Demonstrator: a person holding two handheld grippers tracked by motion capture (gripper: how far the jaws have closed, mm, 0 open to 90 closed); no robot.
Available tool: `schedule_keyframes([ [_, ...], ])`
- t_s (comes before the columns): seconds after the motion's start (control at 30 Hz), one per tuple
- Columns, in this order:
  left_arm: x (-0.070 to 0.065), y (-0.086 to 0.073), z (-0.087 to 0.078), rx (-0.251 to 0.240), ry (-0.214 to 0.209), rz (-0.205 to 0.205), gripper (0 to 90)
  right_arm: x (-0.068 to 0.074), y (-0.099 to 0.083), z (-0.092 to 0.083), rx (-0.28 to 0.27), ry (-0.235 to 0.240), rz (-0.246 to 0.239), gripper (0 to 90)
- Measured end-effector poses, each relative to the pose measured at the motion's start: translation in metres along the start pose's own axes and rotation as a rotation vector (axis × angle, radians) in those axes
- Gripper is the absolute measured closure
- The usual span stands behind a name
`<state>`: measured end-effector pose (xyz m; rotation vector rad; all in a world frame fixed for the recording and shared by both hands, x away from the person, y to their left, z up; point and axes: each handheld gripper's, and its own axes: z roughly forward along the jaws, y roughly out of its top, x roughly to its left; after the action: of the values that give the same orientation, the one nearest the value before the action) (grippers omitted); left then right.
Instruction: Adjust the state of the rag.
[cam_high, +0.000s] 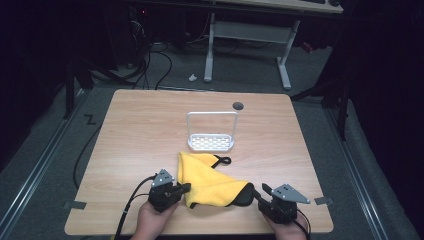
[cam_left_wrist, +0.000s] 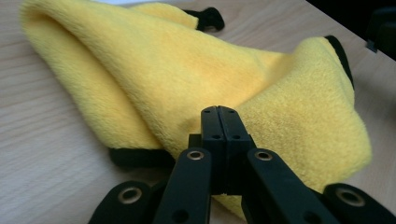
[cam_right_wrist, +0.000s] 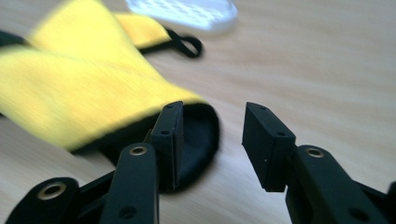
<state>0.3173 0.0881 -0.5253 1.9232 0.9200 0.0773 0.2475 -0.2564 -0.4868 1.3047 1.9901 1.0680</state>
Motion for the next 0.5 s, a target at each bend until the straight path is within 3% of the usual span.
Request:
schedule_keyframes([
  [0.03,-0.004,-0.002,0.003,0.017,-0.024,0.003,90.0,0.013,0.008,-0.001,-0.028,0.035,-0.029,56.9],
  [0.07,-0.009,-0.003,0.005,0.028,-0.037,0.014,90.0,0.013,0.008,-0.001,-0.028,0.035,-0.029,56.9],
  [0.13,-0.018,-0.007,0.009,0.049,-0.078,0.024,90.0,0.026,0.013,0.003,-0.036,0.076,-0.053,55.4],
  [0.2,-0.025,-0.009,0.011,0.056,-0.094,0.039,89.8,0.040,0.015,0.010,-0.032,0.116,-0.081,53.0],
  [0.23,-0.027,-0.010,0.009,0.050,-0.102,0.038,85.7,0.046,0.016,0.014,-0.023,0.141,-0.093,50.9],
  [0.3,-0.027,-0.009,0.003,0.031,-0.094,0.033,82.5,0.067,0.015,0.028,0.007,0.207,-0.148,44.6],
  [0.4,-0.016,-0.008,-0.011,-0.004,-0.043,0.019,79.2,0.079,0.015,0.037,0.034,0.248,-0.190,39.7],
  [0.5,-0.002,-0.011,-0.021,-0.021,0.001,-0.025,74.7,0.095,0.012,0.050,0.078,0.276,-0.244,36.3],
])
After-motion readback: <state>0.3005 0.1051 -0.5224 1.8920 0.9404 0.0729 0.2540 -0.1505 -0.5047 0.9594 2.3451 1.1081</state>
